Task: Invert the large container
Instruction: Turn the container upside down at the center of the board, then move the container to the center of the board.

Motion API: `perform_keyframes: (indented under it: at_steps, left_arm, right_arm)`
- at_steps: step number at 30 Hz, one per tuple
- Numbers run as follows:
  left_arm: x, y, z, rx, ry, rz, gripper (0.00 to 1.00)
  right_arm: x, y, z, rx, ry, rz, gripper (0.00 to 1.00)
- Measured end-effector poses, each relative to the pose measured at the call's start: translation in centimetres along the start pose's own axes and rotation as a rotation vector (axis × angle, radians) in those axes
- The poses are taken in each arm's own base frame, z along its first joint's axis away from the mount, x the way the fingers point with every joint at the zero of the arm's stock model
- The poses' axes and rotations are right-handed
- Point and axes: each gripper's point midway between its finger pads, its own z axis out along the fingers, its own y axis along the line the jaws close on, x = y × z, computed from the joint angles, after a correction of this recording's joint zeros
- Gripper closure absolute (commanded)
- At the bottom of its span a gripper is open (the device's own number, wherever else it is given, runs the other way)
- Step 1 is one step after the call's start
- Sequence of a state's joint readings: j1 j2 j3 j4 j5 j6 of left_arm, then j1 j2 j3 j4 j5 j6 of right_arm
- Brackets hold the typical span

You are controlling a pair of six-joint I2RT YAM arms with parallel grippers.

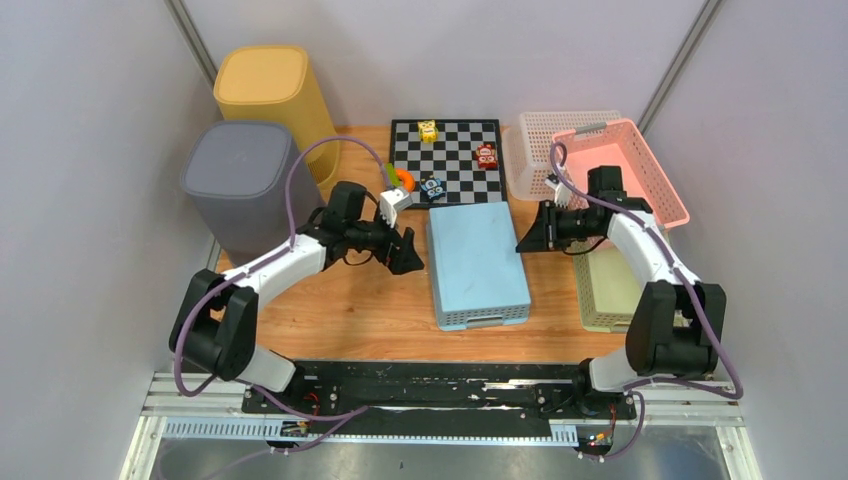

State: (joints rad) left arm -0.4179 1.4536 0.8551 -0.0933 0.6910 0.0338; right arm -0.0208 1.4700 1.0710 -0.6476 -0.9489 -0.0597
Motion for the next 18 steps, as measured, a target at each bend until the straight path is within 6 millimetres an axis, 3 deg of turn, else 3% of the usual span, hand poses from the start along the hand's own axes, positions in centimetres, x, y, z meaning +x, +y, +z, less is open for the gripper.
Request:
perform_keyframes:
  at_steps: [3,10,18]
  left_arm:
    - [-0.4,-0.3,0.7,0.014,0.007,0.010,0.00]
    - [-1.4,0.2,3.7,0.042,0.042,-0.013,0.00]
    - [-1.6,1.5,6.7,-0.012,0.084,-0.035,0.00]
  right_arm:
    - [-0.2,0.8,-1.0,0.023,-0.011,-0.042,0.68]
    - [-3.2,3.6,-4.7,0.116,-0.137,-0.250,0.63]
    - [-3.7,3.6,-5.7,0.180,-0.174,-0.302,0.61]
